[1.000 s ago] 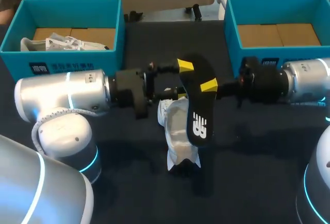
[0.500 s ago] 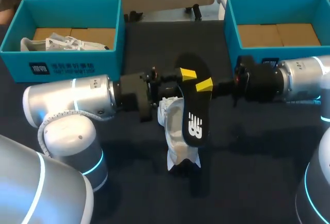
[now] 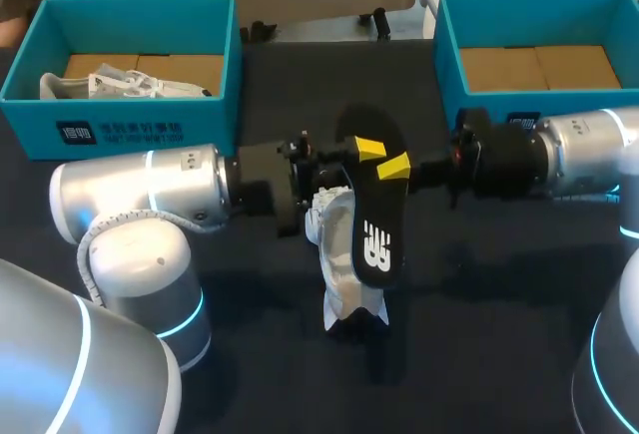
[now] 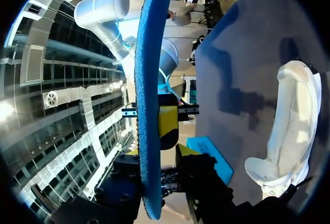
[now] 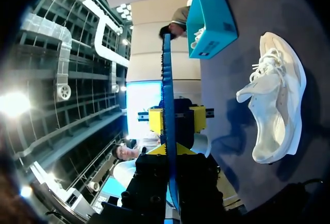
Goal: Take the shoe out of the shoebox, open the shoe tongue, remove and reinsert the insole, then place the shoe into the shoebox
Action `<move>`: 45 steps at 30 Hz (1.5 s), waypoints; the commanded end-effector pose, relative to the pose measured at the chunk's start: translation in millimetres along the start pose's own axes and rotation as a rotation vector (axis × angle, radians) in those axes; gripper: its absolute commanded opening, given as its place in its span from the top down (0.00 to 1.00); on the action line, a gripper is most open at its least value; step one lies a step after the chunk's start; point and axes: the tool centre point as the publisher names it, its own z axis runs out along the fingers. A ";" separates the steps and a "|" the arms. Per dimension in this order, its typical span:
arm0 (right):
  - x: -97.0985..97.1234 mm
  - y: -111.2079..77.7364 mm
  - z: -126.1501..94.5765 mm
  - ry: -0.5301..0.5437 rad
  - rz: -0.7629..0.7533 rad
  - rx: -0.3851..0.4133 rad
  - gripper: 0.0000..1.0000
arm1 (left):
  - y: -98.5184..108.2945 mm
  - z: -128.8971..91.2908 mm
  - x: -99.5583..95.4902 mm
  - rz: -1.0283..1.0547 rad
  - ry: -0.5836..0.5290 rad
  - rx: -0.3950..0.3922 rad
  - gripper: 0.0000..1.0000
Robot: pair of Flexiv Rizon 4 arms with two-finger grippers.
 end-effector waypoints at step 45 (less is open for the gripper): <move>-18.7 -19.8 -53.7 -0.072 0.020 -0.188 0.00 | -21.8 -17.5 -2.0 -0.131 0.047 0.021 1.00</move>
